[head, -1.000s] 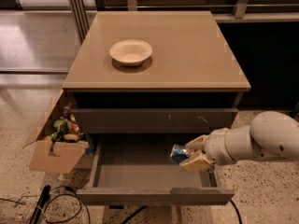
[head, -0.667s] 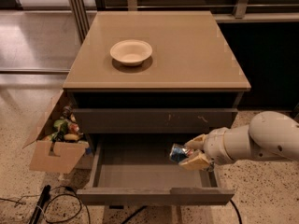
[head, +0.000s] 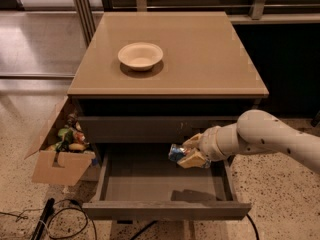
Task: Place redbull can into middle drawer
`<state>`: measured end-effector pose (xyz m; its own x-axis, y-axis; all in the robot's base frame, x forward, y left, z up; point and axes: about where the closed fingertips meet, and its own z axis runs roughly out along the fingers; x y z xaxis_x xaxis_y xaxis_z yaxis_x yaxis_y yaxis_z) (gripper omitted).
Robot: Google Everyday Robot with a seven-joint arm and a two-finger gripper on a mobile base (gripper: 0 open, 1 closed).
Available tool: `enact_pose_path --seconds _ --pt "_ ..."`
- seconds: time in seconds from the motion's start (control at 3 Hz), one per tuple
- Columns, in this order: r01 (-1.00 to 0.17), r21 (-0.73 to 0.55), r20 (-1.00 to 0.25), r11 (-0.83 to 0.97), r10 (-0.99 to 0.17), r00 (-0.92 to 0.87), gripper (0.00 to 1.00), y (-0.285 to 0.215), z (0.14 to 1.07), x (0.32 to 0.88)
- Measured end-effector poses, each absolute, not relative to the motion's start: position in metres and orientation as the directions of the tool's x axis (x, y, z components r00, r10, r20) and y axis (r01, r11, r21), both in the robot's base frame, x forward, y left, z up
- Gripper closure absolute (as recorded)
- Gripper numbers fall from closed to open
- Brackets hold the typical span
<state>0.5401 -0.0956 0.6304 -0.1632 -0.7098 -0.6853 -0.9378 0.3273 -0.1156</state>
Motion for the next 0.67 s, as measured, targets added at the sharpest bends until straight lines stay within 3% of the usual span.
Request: enact_pose_path --seconds 0.67 --pt "-0.945 -0.08 -0.687 0.318 -0.704 -0.179 1.0 -0.086 0.615 0.538"
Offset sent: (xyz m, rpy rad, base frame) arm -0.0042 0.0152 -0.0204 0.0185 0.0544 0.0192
